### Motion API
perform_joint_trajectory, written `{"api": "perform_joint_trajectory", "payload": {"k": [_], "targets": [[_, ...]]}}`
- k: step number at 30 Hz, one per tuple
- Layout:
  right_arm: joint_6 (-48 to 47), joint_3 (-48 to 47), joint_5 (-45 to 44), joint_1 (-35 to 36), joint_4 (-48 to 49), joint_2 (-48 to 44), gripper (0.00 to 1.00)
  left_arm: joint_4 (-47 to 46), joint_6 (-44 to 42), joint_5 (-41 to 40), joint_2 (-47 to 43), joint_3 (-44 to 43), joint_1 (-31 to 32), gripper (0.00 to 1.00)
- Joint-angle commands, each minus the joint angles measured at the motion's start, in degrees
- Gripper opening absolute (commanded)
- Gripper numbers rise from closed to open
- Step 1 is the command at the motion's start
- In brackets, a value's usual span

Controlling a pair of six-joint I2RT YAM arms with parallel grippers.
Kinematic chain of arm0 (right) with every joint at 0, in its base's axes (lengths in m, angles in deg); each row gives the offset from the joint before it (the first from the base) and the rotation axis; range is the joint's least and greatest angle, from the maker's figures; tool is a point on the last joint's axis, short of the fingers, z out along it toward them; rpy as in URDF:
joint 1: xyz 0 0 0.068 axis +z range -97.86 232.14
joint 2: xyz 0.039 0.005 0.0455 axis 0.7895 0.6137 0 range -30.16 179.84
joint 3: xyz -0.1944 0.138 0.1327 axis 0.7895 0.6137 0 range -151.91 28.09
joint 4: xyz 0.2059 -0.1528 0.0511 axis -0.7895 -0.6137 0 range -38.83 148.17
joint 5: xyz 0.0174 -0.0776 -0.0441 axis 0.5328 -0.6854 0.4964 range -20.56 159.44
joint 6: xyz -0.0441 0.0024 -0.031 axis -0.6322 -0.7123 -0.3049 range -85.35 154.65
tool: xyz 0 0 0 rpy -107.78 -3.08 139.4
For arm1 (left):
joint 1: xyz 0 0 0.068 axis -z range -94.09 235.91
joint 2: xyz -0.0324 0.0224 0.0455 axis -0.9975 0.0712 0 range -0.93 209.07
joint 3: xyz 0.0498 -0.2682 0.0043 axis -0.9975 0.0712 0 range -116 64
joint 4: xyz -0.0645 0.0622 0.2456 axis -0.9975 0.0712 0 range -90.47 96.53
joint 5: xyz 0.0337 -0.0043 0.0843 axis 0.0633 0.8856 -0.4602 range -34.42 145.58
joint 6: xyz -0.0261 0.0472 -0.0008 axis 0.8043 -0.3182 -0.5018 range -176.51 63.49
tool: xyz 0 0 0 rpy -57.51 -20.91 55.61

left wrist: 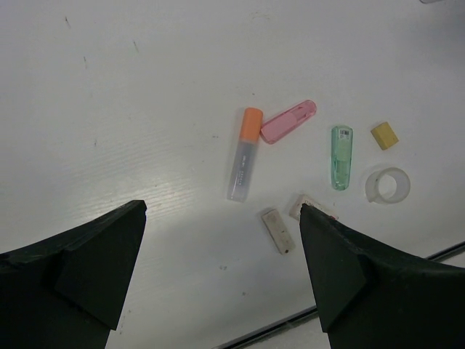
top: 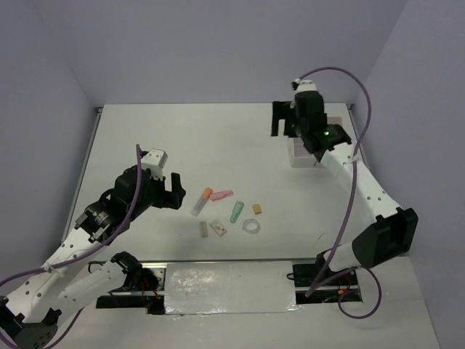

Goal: Sort the stationery into containers
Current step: Pick up the pen from the center of the board.

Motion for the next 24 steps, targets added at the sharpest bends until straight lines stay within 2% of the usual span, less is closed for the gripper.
{"api": "perform_joint_trajectory", "payload": {"k": [1, 5, 7, 11, 13, 16, 20, 24], "targets": [[4.9, 7.1, -2.9, 6.6, 3.9, -1.5, 1.00, -0.3, 1.9, -2.2, 0.4, -1.1, 0.0, 0.99], [9.6, 18.5, 1.7, 10.1, 11.3, -8.1, 1.00, -1.2, 3.6, 2.3, 4.6, -0.7, 0.0, 0.99], [10.8, 21.1, 4.4, 10.3, 11.8, -11.4, 1.00, 0.1, 6.3, 3.6, 10.6, -1.2, 0.0, 0.99], [9.4, 21.8, 7.5, 11.1, 9.4, -14.7, 1.00, -1.6, 9.8, 6.5, 23.0, -1.9, -0.2, 0.95], [9.1, 23.4, 8.6, 11.4, 9.8, -16.6, 1.00, -6.5, 11.8, 7.8, 25.7, -0.6, -0.3, 0.95], [8.7, 25.6, 9.4, 11.5, 10.0, -20.4, 1.00, -9.8, 12.4, 9.3, 32.2, 0.4, -0.3, 0.86], [7.1, 27.4, 10.1, 11.5, 8.5, -24.8, 1.00, -10.1, 11.4, 5.0, 41.1, -1.1, -0.2, 0.81], [6.3, 28.8, 10.1, 11.6, 7.8, -28.1, 1.00, -10.8, 10.9, 3.9, 45.7, -1.5, -0.1, 0.77]]}}
